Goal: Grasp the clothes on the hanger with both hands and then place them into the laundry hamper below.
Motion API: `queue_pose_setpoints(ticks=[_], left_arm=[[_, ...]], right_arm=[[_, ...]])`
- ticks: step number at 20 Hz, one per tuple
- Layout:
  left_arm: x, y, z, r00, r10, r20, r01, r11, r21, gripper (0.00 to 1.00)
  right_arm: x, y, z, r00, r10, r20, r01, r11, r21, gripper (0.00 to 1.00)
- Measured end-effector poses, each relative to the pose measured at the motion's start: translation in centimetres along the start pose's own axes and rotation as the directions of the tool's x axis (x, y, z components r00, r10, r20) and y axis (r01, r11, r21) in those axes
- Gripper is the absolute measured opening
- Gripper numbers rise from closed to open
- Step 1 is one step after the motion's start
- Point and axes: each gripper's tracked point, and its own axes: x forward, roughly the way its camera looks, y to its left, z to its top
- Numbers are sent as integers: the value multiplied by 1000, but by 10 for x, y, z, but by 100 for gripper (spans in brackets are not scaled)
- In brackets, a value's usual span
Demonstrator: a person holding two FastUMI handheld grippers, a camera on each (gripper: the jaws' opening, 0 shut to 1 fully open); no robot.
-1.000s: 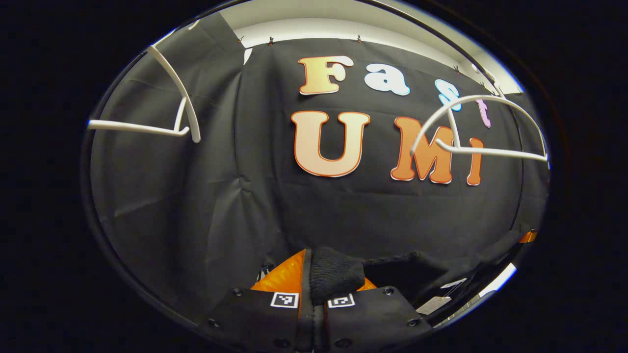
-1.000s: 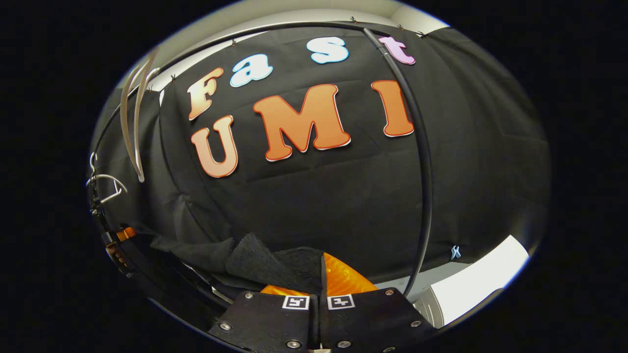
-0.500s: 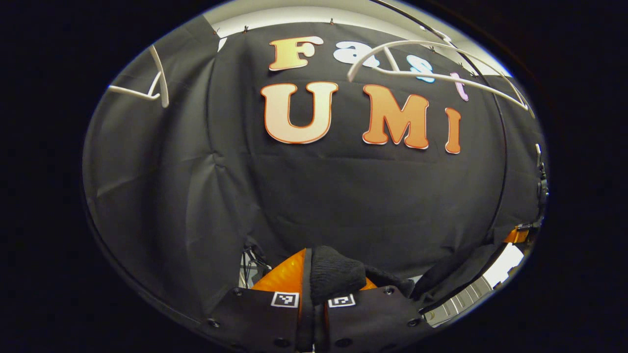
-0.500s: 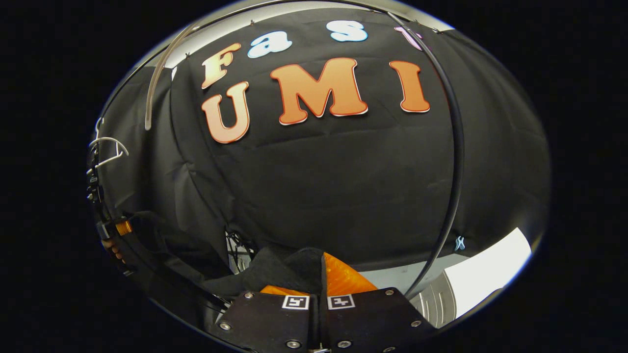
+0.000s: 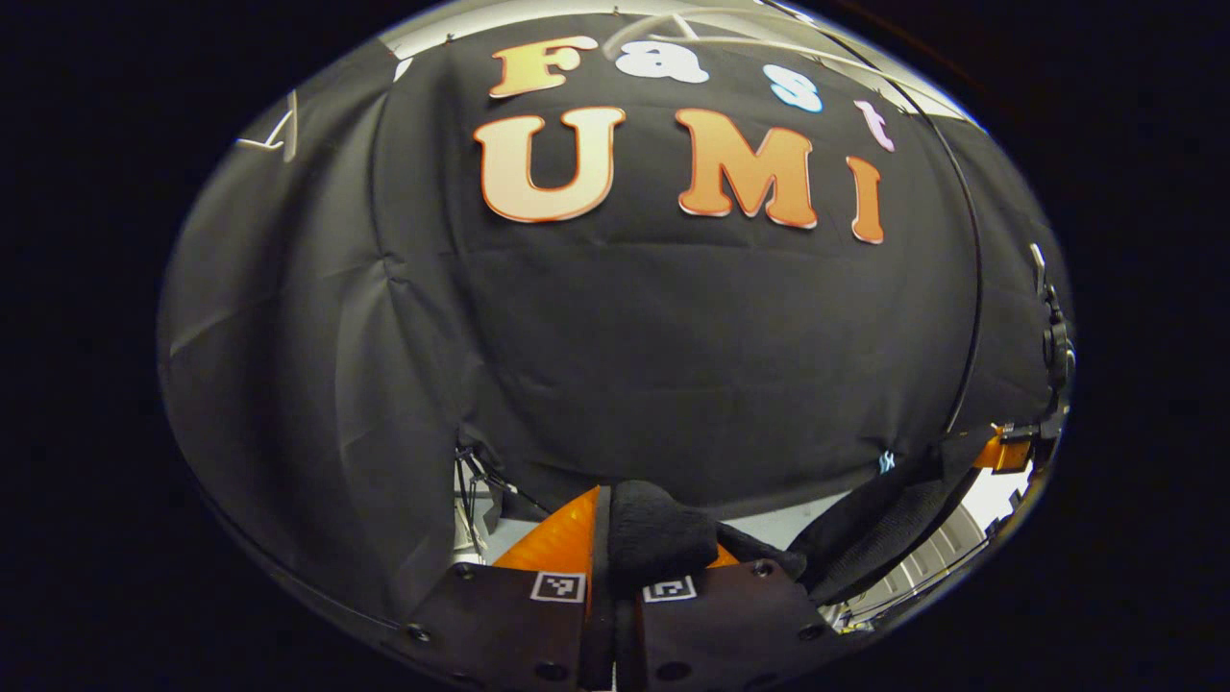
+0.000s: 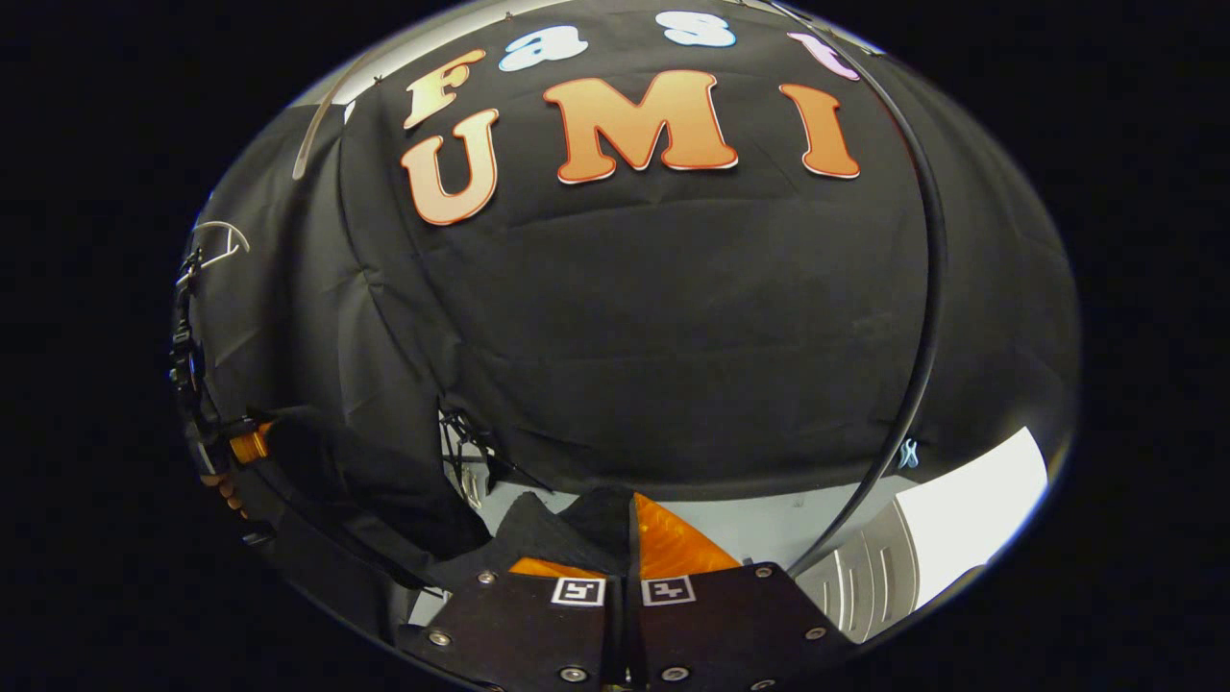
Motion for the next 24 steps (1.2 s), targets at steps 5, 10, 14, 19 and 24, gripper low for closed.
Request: queue_pose_setpoints(ticks=[5,10,14,19,24], left_arm=[[21,-25,-50,995,-32,-94,32,999,-1,9],[42,-42,-93,984,-62,-167,63,998,2,9],[49,-53,-127,970,-77,-231,83,996,13,9],[57,-67,-170,937,-105,-332,121,992,27,9],[61,-69,-198,912,-104,-397,113,994,-2,11]], right_arm=[[23,-5,-44,998,-7,-66,6,1000,-6,0],[46,-13,-83,991,-12,-135,13,1000,9,1],[57,-17,-110,983,-14,-182,16,1000,11,1],[69,-20,-136,974,-25,-227,26,1000,3,2],[82,-13,-167,959,-12,-284,14,1000,5,8]])
